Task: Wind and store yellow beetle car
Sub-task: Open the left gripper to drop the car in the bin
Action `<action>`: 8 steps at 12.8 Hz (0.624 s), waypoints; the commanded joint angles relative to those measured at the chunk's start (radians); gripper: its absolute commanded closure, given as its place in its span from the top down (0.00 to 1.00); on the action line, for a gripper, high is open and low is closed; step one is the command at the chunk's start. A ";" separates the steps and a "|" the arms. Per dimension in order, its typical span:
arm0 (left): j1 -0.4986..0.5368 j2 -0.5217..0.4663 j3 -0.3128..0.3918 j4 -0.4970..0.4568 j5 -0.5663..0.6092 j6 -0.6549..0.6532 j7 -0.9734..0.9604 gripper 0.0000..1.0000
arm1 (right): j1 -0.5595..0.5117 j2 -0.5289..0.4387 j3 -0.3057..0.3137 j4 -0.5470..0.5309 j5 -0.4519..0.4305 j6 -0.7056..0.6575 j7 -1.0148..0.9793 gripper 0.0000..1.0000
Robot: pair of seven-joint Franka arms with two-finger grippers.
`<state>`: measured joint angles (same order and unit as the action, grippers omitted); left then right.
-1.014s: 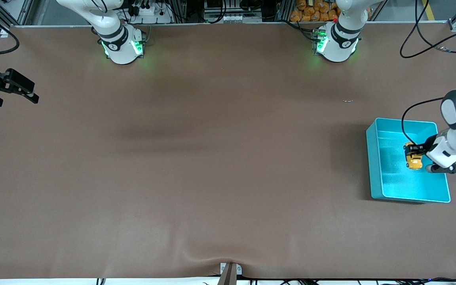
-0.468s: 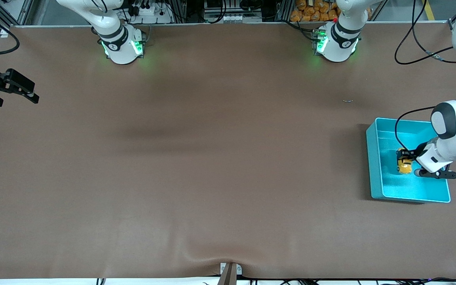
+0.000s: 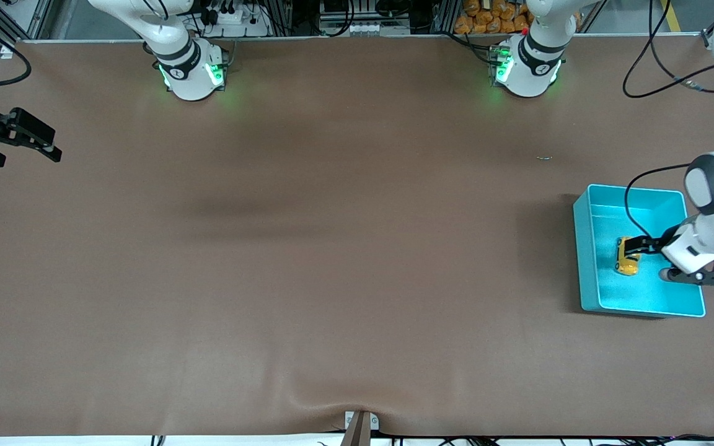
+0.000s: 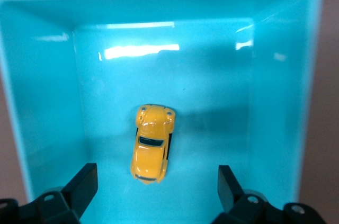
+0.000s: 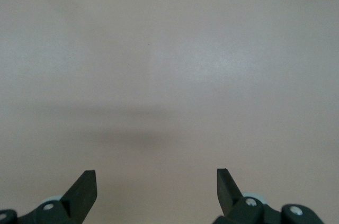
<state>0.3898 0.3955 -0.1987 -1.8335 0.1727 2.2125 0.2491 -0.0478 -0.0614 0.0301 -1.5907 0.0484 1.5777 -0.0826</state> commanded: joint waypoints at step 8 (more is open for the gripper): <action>-0.231 -0.302 -0.009 0.189 -0.061 -0.504 -0.224 1.00 | 0.012 -0.003 -0.004 -0.002 -0.004 0.010 0.020 1.00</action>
<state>0.2709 0.1068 -0.2939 -1.7203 0.1291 1.8282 0.0705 -0.0477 -0.0603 0.0303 -1.5912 0.0484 1.5803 -0.0825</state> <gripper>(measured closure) 0.000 0.000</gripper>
